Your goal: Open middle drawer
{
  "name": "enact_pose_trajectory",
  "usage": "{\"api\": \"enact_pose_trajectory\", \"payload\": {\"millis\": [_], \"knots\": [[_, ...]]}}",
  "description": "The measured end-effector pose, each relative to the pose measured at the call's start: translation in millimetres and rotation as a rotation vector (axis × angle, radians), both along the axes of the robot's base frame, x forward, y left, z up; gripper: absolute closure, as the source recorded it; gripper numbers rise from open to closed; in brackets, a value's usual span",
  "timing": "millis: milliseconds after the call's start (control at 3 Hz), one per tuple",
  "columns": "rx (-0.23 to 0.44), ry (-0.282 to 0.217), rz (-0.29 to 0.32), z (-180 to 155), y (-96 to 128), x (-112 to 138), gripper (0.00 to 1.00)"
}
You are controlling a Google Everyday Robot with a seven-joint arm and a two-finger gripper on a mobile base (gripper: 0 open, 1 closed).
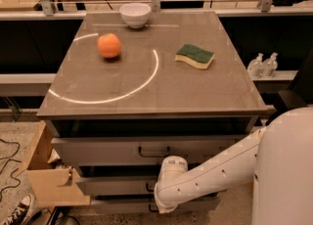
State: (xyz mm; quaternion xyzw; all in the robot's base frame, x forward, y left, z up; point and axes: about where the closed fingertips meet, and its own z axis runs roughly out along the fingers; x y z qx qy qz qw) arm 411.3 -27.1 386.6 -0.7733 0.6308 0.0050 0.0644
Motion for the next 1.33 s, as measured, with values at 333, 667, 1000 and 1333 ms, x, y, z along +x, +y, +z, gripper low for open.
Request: {"api": "enact_pose_trajectory", "payload": {"millis": [333,667,1000,1333], "knots": [[0.0,0.0,0.0,2.0,0.0,-0.1,0.95],[0.0,0.0,0.0,2.3,0.0,-0.1,1.0],[0.0,0.0,0.0,2.3,0.0,-0.1,1.0],[0.0,-0.005,-0.005,4.7,-2.6,-1.4,1.0]]}}
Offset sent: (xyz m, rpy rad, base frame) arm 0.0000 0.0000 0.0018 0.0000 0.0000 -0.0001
